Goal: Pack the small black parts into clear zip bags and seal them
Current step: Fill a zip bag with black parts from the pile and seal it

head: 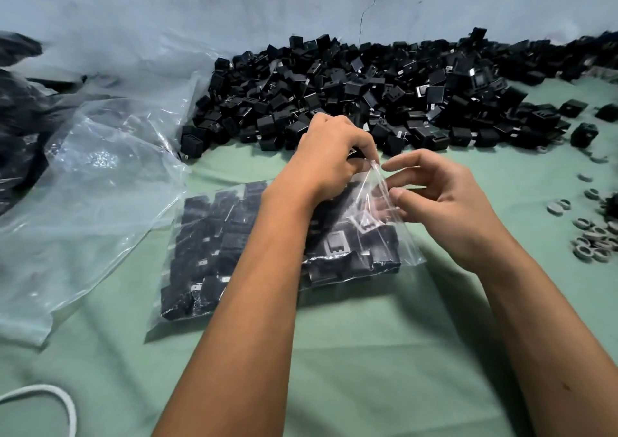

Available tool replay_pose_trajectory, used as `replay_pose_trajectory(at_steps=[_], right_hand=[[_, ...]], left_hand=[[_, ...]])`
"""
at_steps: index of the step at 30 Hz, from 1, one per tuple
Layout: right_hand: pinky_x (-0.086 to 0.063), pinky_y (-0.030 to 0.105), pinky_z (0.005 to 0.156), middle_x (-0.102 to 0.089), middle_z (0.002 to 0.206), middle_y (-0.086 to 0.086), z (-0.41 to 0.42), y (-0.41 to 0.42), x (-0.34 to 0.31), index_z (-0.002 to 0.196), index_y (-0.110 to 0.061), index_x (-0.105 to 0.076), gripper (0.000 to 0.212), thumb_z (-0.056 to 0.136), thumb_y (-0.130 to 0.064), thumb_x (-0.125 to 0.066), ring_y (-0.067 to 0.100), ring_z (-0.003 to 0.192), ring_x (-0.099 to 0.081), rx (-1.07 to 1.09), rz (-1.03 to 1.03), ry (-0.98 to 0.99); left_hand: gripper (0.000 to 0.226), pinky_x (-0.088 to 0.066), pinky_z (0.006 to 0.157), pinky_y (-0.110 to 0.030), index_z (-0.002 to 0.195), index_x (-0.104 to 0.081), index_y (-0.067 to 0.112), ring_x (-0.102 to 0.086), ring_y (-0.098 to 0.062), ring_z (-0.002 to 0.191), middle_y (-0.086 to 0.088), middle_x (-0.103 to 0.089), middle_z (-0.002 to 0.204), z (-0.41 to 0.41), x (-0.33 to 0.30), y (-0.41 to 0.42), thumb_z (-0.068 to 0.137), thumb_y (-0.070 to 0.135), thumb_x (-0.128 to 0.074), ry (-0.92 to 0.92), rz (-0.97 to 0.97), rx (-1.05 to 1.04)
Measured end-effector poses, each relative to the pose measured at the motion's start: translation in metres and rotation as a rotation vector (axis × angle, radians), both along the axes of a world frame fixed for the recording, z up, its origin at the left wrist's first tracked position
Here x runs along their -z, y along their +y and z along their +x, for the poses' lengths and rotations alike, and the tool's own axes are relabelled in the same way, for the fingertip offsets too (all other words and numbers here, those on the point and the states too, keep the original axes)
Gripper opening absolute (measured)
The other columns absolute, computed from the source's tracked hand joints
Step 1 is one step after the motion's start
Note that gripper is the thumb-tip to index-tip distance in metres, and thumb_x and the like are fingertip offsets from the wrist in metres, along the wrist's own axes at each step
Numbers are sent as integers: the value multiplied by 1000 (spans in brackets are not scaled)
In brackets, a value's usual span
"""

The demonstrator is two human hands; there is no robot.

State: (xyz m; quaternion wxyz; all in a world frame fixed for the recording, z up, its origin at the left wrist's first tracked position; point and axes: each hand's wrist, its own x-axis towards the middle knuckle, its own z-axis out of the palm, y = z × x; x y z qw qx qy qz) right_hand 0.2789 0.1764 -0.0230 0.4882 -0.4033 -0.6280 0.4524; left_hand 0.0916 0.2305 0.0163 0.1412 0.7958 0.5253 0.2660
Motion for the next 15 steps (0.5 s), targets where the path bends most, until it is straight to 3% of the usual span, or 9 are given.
replay_pose_trajectory(at_steps=[5,8,10,15], right_hand=[[-64,41,71,-74,94,19,-1,0,-1,112,-5,-64,22,98,10,-55,34,82,-77,40,-38,35],[-64,36,69,-74,95,23,-1,0,-2,112,-6,-63,14,99,-1,-62,34,80,-77,49,-60,17],[-64,37,72,-74,95,25,-5,-2,-2,114,-6,-62,21,95,-2,-69,37,84,-77,-5,-92,43],[-63,34,69,-74,92,24,-4,-3,-4,118,-9,-62,36,87,0,-77,34,80,-77,-34,-139,91]], left_hand=[[15,-35,110,-40,98,-78,32,-38,-20,125,4,-60,116,-1,1,0,95,18,-73,-8,10,4],[14,-36,108,-39,98,-79,30,-39,-20,124,4,-61,115,-1,1,1,95,18,-72,-8,15,11],[14,-39,107,-40,99,-78,28,-44,-20,123,2,-62,116,-1,2,2,96,16,-71,2,9,20],[15,-49,85,-31,100,-75,26,-62,-11,98,10,-66,103,-2,3,0,97,14,-67,-48,-90,25]])
